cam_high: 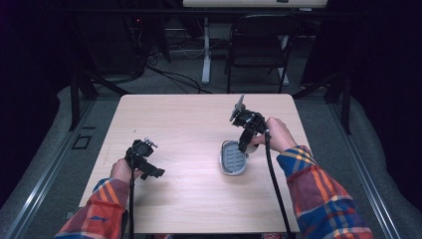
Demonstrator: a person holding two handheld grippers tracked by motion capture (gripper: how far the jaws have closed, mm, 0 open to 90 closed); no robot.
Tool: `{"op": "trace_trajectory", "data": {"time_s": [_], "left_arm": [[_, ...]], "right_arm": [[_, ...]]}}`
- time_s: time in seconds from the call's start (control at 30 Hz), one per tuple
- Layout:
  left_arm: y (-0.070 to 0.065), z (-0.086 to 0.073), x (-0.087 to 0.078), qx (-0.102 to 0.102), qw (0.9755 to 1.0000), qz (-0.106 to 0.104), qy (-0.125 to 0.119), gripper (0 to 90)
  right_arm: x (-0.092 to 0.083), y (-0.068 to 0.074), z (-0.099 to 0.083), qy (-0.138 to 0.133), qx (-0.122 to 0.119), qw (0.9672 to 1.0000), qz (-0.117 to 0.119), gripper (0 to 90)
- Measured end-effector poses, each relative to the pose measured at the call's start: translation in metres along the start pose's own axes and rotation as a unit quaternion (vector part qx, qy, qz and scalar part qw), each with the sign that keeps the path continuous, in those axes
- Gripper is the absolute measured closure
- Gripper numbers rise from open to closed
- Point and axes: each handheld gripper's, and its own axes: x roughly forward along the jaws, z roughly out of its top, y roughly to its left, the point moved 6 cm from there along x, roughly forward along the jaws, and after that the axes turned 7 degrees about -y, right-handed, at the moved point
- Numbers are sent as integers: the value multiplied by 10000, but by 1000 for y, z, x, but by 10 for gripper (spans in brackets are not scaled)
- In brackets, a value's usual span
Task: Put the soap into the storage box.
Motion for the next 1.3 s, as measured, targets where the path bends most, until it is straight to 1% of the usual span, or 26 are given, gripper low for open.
{"op": "trace_trajectory", "data": {"time_s": [0.03,0.1,0.17,0.2,0.3,0.33,0.4,0.43,0.63,0.67,0.7,0.8,0.83,0.87,1.17,1.27,1.3], "left_arm": [[0,0,0,-6,10000,-2,6,0],[0,0,0,-15,10000,-1,-4,0],[-1,0,0,-18,10000,-11,-15,0],[-1,0,0,-15,10000,-12,-15,0],[-1,0,0,-11,10000,-17,-15,0],[-1,0,-1,1,10000,-18,-3,0],[0,0,-1,3,10000,-2,-18,0],[0,0,-1,5,10000,-12,-24,0],[0,-1,-1,8,10000,-1,-24,0],[0,-1,-1,3,10000,-10,-25,0],[0,-1,-1,7,10000,-8,-23,0],[0,-1,-1,8,10000,-15,-23,0],[0,-1,-1,10,10000,-16,-17,0],[0,-1,-1,12,10000,-8,-16,0],[0,-1,-1,13,10000,-5,-4,0],[0,-1,-1,11,10000,-10,-9,0],[0,-1,-1,11,10000,-7,-7,0]], "right_arm": [[1,2,2,-11,13,10000,22,239],[2,4,5,9,-58,10000,23,238],[4,8,10,25,-75,10000,59,239],[5,9,11,-10,-61,10000,74,239],[10,12,15,27,-162,9998,74,239],[11,14,16,32,-142,9998,95,239],[13,16,18,78,-184,9997,107,239],[15,17,20,26,-185,9998,114,239],[23,24,25,82,-277,9994,194,239],[26,25,25,42,-254,9994,224,239],[28,25,25,95,-282,9993,222,238],[35,25,23,176,-262,9991,269,239],[38,25,22,166,-237,9992,270,238],[39,24,21,193,-267,9991,272,239],[46,23,17,194,-233,9991,299,238],[49,24,16,220,-276,9988,325,238],[51,24,16,248,-297,9988,302,238]]}}
